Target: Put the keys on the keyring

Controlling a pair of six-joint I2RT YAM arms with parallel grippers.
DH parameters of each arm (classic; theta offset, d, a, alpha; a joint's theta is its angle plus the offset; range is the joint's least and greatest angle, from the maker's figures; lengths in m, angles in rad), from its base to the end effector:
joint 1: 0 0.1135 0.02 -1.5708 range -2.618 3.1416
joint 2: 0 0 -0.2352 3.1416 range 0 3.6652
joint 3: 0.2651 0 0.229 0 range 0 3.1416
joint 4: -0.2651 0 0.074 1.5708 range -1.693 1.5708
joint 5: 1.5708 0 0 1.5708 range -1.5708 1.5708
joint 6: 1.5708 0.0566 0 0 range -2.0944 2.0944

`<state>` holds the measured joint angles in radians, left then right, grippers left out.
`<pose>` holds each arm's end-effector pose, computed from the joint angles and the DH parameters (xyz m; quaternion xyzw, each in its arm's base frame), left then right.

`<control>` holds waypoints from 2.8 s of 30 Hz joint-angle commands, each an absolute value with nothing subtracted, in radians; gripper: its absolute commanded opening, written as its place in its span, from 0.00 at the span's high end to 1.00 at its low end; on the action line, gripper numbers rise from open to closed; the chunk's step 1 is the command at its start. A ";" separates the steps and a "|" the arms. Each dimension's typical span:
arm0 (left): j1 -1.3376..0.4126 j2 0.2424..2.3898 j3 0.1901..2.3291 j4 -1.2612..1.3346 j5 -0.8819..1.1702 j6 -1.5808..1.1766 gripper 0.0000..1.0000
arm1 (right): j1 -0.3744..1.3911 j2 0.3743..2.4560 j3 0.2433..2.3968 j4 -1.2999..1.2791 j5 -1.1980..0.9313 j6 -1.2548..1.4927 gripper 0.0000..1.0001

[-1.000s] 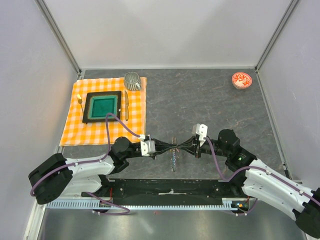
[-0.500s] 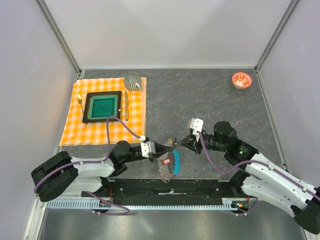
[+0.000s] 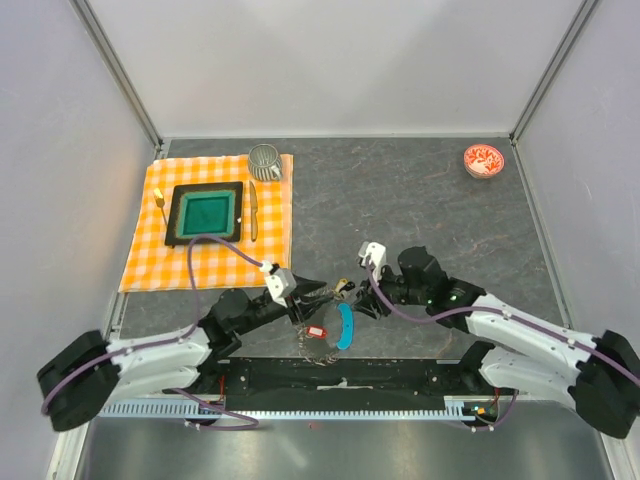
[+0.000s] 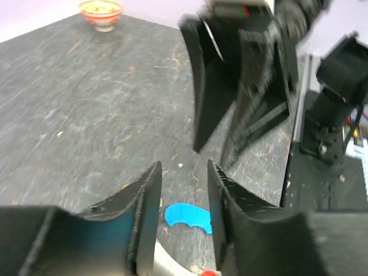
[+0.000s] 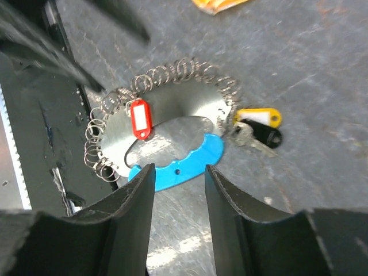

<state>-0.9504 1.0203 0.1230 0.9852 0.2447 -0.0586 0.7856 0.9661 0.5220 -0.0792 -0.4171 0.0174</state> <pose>0.1110 -0.1789 0.1899 0.3703 0.5659 -0.4260 0.6009 0.1397 0.1722 0.2034 -0.4135 0.7467 0.3562 0.3803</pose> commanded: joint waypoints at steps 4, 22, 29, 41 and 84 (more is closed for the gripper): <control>-0.953 0.611 0.161 0.298 -0.152 -0.274 0.33 | 0.914 1.198 0.560 0.079 -0.322 0.086 0.52; -0.953 0.658 0.239 -0.037 -0.123 -0.443 0.31 | 0.855 1.568 0.680 -0.037 -0.077 0.170 0.51; -0.953 0.745 0.255 0.057 -0.068 -0.410 0.31 | 0.710 1.591 0.712 -0.063 -0.095 0.207 0.50; -0.945 1.074 0.403 0.193 -0.025 -0.259 0.38 | 0.681 1.365 0.741 -0.037 -0.086 0.190 0.36; -0.793 1.308 0.376 0.497 0.241 -0.264 0.53 | 0.681 1.621 0.578 0.485 -0.574 0.109 0.74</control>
<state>-0.8001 1.3029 0.3782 0.4450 0.2203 -0.2718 0.6827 1.6215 0.5438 0.4545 -0.5400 0.1341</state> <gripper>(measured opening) 0.475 0.308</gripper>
